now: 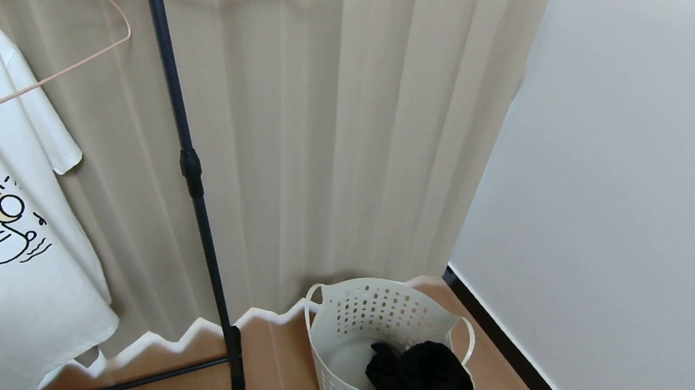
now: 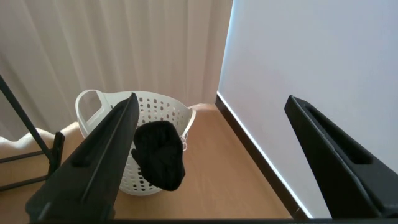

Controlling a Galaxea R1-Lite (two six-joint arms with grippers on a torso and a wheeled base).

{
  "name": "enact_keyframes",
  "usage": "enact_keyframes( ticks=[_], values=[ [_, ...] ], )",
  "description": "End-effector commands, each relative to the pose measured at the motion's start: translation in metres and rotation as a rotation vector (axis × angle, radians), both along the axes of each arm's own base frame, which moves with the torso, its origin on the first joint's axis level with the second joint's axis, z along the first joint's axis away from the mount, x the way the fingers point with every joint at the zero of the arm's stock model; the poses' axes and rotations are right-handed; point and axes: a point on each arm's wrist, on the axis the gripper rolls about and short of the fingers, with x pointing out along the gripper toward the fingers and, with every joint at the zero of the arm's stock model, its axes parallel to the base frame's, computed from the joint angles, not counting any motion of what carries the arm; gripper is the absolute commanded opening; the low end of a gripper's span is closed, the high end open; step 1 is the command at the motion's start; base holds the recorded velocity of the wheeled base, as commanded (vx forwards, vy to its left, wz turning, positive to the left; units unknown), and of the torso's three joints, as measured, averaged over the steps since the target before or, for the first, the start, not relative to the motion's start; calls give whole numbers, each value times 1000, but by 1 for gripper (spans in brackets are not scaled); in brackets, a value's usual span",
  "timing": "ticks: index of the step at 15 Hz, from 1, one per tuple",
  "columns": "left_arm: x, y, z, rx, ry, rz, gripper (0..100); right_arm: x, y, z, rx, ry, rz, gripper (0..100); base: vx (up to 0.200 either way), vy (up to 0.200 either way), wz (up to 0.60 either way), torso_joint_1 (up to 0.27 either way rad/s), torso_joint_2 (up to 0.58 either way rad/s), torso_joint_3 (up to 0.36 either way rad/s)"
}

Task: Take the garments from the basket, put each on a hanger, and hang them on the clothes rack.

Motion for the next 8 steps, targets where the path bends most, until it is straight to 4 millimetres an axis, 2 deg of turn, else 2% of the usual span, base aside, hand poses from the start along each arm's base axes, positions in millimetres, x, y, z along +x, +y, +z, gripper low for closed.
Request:
enact_keyframes(
  ticks=[1, 4, 8],
  values=[
    [0, 0, 0, 0, 0, 0, 100, 0, 0, 0, -1, 1, 0, 100, 0, 0, 0, 0, 0, 0],
    [0, 0, 0, 0, 0, 0, 100, 0, 0, 0, 0, 1, 0, 100, 0, 0, 0, 0, 3, -57],
    [0, 0, 0, 0, 1, 0, 100, 0, 0, 0, -1, 1, -2, 100, 0, 0, 0, 5, 1, -177]
  ],
)
